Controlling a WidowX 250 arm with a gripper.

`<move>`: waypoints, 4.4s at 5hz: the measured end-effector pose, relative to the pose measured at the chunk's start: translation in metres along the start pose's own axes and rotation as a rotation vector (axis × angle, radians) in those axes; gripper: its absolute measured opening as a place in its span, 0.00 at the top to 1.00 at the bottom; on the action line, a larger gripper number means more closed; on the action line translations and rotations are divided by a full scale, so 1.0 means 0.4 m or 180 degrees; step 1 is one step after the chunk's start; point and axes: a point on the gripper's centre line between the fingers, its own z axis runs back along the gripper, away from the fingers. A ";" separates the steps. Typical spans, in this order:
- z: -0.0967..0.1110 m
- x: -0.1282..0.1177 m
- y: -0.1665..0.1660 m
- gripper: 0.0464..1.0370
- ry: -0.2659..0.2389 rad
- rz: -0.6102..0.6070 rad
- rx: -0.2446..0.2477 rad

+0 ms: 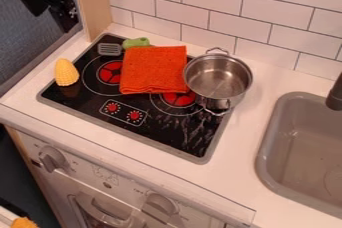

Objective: Moved the orange cloth to the bottom beween of two burners

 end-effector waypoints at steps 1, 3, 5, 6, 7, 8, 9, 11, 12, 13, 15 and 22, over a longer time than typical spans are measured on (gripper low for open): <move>-0.021 -0.006 -0.007 0.04 0.0066 0.0020 -0.0060; -0.037 0.079 -0.076 0.04 0.0070 -0.0054 -0.0130; -0.109 0.123 -0.190 0.04 0.0392 -0.0237 -0.0207; -0.160 0.127 -0.234 0.04 0.0502 -0.0293 -0.0177; -0.213 0.121 -0.258 0.04 0.0624 -0.0308 -0.0174; -0.262 0.121 -0.268 0.04 0.0750 -0.0283 -0.0189; -0.286 0.133 -0.274 0.04 0.0774 -0.0243 -0.0255; -0.286 0.085 -0.265 0.04 0.0794 0.0104 -0.0407; -0.268 0.039 -0.266 0.04 0.0808 0.0163 -0.0357; -0.249 -0.013 -0.267 0.04 0.0815 0.0078 -0.0262; -0.212 -0.113 -0.269 0.04 0.0808 0.0173 -0.0224; -0.054 -0.099 -0.215 0.04 0.0502 0.0196 -0.0032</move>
